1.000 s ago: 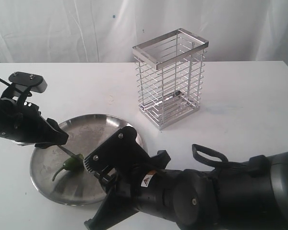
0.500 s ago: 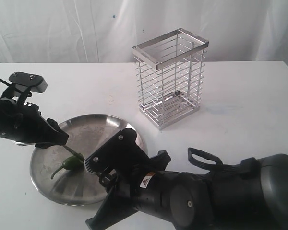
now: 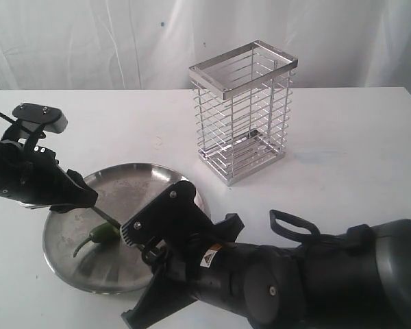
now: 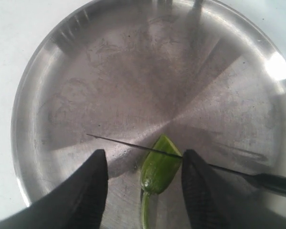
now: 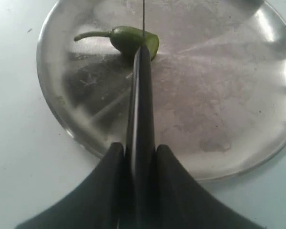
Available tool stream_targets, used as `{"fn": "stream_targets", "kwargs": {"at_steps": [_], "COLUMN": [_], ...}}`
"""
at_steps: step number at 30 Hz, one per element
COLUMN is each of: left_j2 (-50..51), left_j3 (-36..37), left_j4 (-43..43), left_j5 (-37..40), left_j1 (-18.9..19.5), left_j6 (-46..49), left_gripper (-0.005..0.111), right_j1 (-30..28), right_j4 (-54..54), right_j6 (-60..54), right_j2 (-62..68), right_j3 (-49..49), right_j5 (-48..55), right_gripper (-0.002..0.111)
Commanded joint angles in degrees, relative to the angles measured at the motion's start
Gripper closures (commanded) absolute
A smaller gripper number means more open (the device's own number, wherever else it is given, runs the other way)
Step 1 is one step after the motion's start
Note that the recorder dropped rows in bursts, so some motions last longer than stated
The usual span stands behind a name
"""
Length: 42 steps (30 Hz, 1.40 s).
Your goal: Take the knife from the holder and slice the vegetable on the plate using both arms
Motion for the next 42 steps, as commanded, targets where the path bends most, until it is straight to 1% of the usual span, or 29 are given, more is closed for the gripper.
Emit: {"fn": "stream_targets", "kwargs": {"at_steps": [1,8,13,14,16,17,18,20,25,27,34,38,42], "left_j2": [-0.1,-0.1,-0.1,-0.1,0.0,0.0,0.0,0.0,0.0,0.0,4.0,7.4,12.8], "left_j3": [0.4,0.4,0.2,0.2,0.2,0.2,0.2,0.2,0.2,0.2,0.2,0.2,0.2], "left_j4": [-1.0,-1.3,-4.7,-5.2,-5.3,-5.3,-5.3,-6.6,-15.7,-17.8,-20.4,-20.5,-21.4], "left_j5": [1.1,1.1,1.0,0.9,0.9,1.3,1.4,2.8,5.0,5.6,7.4,5.4,3.3], "left_j1": [0.0,0.0,0.0,0.0,0.0,0.0,-0.1,-0.1,-0.1,-0.1,-0.1,-0.1,-0.1], "left_j6": [-0.1,-0.1,0.2,0.2,0.3,0.6,1.4,4.5,14.2,16.8,19.9,21.1,23.5], "left_gripper": [0.055,0.055,0.055,0.058,0.080,0.100,0.106,0.106,0.106,0.106,0.106,0.106,0.106], "right_j1": [0.2,0.2,0.2,0.2,0.2,0.2,0.2,0.2,0.2,0.2,0.2,0.2,0.2], "right_j4": [0.2,0.2,0.2,0.2,0.2,0.1,0.1,0.1,0.1,0.1,0.1,0.1,0.1], "right_j6": [0.3,0.3,0.3,0.3,0.3,0.3,0.3,0.3,0.3,0.3,0.3,0.3,0.3], "right_j2": [1.2,2.5,2.5,2.5,2.5,2.5,2.5,2.5,2.5,2.5,2.5,2.5,2.5], "right_j3": [0.1,0.1,0.1,0.1,0.1,0.1,0.1,0.1,0.1,0.1,0.1,0.1,0.1], "right_j5": [0.1,0.2,0.4,0.4,0.4,0.4,0.4,0.4,0.4,0.4,0.5,0.8,1.1], "right_gripper": [0.108,0.108,0.108,0.108,0.108,0.108,0.108,0.108,0.108,0.108,0.108,0.108,0.108]}}
